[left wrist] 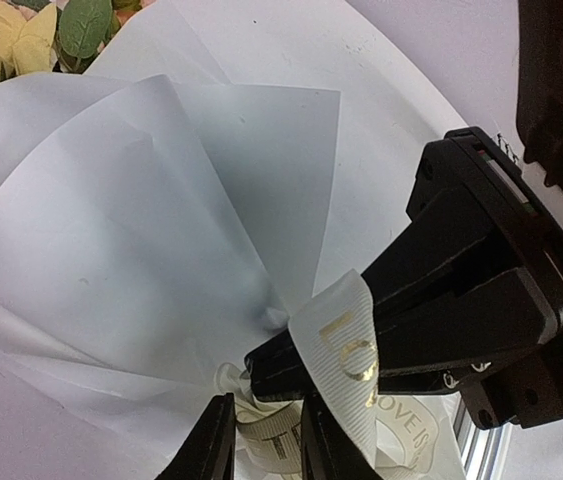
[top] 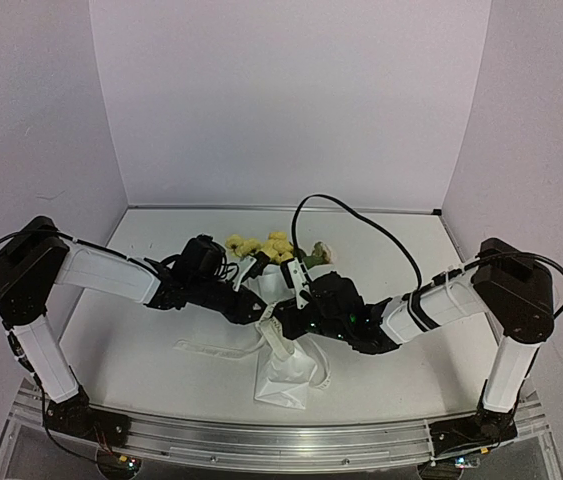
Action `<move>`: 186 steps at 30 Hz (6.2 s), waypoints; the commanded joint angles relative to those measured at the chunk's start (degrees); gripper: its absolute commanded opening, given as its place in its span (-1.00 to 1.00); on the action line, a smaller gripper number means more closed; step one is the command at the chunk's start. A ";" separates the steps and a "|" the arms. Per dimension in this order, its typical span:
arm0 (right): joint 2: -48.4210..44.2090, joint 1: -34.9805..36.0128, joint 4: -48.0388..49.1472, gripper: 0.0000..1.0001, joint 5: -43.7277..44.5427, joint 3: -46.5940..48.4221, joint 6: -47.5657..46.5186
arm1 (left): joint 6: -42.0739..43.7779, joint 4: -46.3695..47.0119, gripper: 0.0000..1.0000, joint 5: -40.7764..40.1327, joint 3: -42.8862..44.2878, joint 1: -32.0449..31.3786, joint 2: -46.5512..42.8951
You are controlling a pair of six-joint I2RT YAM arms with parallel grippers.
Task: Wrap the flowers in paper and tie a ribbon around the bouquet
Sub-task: Cross the half-tied ribbon over the folded bouquet.
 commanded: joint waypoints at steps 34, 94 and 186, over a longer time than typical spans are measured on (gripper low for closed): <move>-10.64 -0.16 -3.90 -0.47 -4.77 -4.62 -1.59 | -0.17 8.39 -1.00 2.36 -1.17 -0.44 -2.64; -17.10 1.33 -40.98 -1.00 -14.29 -1.70 -4.53 | -0.55 7.73 -1.00 -5.66 -0.87 -1.51 -4.49; -16.24 1.74 -53.86 -1.00 1.24 0.23 -6.62 | -0.01 -2.54 -0.45 -9.12 3.88 -8.32 -0.73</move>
